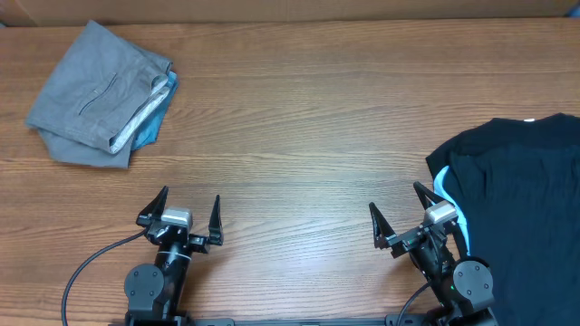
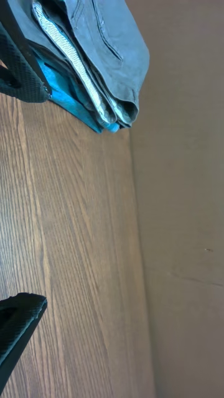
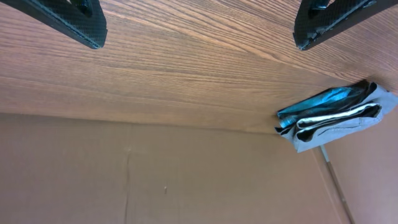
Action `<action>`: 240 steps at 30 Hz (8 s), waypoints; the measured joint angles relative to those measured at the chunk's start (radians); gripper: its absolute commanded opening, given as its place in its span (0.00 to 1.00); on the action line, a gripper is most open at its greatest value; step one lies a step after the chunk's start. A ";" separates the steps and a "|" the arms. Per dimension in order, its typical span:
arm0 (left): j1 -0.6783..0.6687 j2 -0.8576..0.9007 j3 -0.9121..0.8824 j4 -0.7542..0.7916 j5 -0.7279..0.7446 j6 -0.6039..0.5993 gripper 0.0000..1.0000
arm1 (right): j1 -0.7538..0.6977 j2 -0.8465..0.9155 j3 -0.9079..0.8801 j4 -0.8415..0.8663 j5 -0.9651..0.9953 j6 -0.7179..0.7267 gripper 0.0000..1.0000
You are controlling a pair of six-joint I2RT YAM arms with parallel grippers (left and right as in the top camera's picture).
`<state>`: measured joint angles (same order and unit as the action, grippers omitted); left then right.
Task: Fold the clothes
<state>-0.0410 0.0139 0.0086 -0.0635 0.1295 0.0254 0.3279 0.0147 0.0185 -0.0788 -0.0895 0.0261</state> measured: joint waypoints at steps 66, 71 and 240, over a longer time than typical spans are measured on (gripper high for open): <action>0.003 0.938 1.040 -0.745 0.324 -0.181 1.00 | -0.049 1.404 1.455 -1.023 -0.087 0.191 1.00; 0.003 0.947 1.040 -0.745 0.347 -0.181 1.00 | -0.253 1.404 1.455 -1.043 0.027 0.362 1.00; -0.553 2.131 1.418 -0.281 0.156 -0.241 0.26 | -0.314 1.453 2.137 -1.559 -0.008 0.497 0.90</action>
<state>-0.5941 2.1448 1.4269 -0.3443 0.2859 -0.2153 0.0135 1.4673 2.1559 -1.6382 -0.0975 0.5228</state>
